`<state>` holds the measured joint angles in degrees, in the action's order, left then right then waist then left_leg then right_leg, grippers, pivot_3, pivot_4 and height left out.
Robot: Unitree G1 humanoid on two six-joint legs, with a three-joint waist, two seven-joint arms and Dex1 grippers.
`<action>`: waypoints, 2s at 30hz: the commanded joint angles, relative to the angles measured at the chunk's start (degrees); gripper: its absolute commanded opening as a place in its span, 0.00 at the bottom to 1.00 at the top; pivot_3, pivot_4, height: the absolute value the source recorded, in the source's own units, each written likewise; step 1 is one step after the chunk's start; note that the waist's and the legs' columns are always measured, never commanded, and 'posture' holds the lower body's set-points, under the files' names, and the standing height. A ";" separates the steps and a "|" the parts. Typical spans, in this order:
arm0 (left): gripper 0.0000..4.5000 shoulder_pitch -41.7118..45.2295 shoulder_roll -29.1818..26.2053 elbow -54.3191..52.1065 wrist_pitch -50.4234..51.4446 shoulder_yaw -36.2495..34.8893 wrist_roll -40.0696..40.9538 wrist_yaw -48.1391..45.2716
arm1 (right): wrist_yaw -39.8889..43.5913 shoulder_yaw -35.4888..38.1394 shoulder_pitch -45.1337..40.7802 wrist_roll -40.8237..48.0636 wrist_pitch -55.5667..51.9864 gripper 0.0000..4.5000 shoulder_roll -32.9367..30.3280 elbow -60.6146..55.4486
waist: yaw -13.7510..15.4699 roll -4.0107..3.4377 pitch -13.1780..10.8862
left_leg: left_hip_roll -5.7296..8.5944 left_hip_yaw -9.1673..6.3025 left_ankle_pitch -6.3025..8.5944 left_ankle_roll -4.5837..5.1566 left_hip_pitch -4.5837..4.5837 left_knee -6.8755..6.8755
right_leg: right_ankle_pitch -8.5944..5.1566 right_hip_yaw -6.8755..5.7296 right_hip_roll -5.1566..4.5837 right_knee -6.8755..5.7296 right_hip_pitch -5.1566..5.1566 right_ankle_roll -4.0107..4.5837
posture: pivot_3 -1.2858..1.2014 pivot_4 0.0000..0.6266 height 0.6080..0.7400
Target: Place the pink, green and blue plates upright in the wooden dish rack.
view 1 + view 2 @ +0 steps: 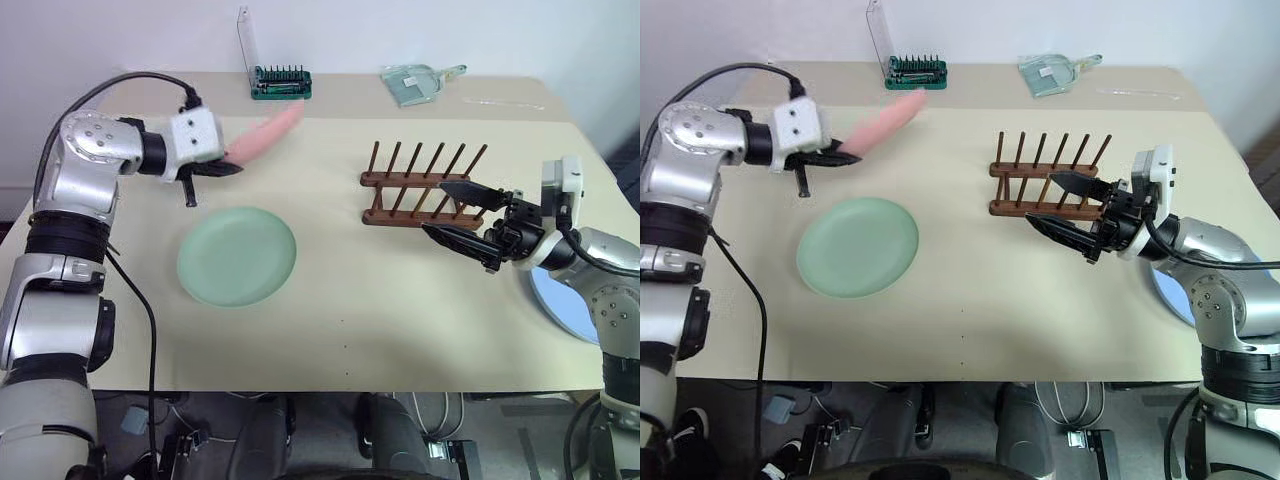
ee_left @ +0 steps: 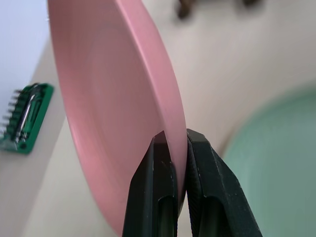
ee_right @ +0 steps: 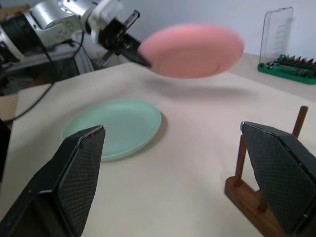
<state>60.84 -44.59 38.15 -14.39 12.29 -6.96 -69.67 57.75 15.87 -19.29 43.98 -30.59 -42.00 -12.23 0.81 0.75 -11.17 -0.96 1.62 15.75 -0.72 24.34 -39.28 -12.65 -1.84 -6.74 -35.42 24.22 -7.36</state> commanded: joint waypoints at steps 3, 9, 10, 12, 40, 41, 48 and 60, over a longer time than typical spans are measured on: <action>0.00 3.29 -2.73 -1.36 -18.75 5.47 -17.78 18.34 | -1.55 -0.65 -3.67 -2.27 2.76 1.00 -0.21 -2.49 | -0.02 0.00 0.00 | 0.00 0.00 0.00 0.00 0.00 0.00 | 0.00 0.00 0.00 0.00 0.01 0.00 | 0.52 0.24 0.88; 0.00 2.86 -4.07 -3.64 -31.16 8.56 -31.95 38.37 | -1.64 -1.98 -5.57 -4.12 3.75 1.00 -0.65 -2.37 | -0.02 0.00 0.00 | 0.00 0.01 0.00 0.00 0.03 0.00 | 0.00 0.00 0.00 -0.01 0.04 0.00 | 0.52 0.24 0.88; 0.00 2.71 -4.17 -3.93 -31.80 8.59 -33.48 40.92 | -1.87 -2.10 -6.21 -4.28 4.03 1.00 -0.37 -2.07 | -0.06 0.00 0.00 | 0.00 0.01 0.00 0.00 0.05 0.00 | 0.01 0.00 0.00 -0.01 0.06 -0.01 | 0.52 0.24 0.88; 0.00 2.47 -4.23 -4.55 -32.04 7.55 -36.31 47.83 | -2.03 -2.29 -6.95 -4.21 3.97 1.00 0.01 -1.81 | -0.08 0.00 0.00 | 0.00 0.01 0.00 0.00 0.05 0.00 | 0.01 0.00 -0.01 -0.03 0.07 -0.01 | 0.52 0.24 0.88; 0.00 3.09 -3.43 -13.64 -34.41 11.61 -53.79 71.30 | -18.82 -25.59 -23.12 -66.68 60.68 1.00 0.90 10.57 | -0.34 -0.01 0.00 | 0.00 0.15 -0.16 -0.28 0.06 0.02 | 0.00 0.03 -0.02 -0.16 0.24 -0.01 | 0.52 0.24 0.88; 0.00 3.26 -3.22 -13.77 -34.47 11.79 -53.83 71.06 | -19.40 -25.91 -23.28 -67.16 60.31 1.00 1.50 10.63 | -0.35 -0.01 0.00 | 0.00 0.15 -0.16 -0.28 0.06 0.02 | 0.00 0.03 -0.02 -0.16 0.24 -0.01 | 0.52 0.24 0.88; 0.00 3.10 -1.64 -14.91 -33.68 11.48 -52.44 68.61 | -20.06 -27.37 -24.24 -68.86 56.57 0.83 3.36 11.91 | -0.19 -0.01 0.00 | 0.00 0.17 -0.16 -0.27 0.07 0.02 | 0.00 0.04 -0.02 -0.15 0.24 -0.01 | 0.52 0.24 0.88; 0.00 2.84 -0.50 -14.38 -33.42 10.45 -47.67 65.09 | -21.69 -27.53 -25.21 -69.95 54.90 0.01 4.10 12.76 | -0.28 -0.03 0.01 | 0.00 0.17 -0.16 -0.26 0.06 0.02 | 0.00 0.05 -0.02 -0.34 0.24 -0.01 | 0.52 0.24 0.88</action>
<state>62.53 -45.55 24.59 -47.73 24.41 -58.23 -4.08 38.07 -13.24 -42.87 -26.45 24.23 -37.94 1.38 0.53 0.72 -11.16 -0.96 1.79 15.59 -0.98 24.40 -39.26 -12.65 -1.79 -6.76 -35.77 24.46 -7.37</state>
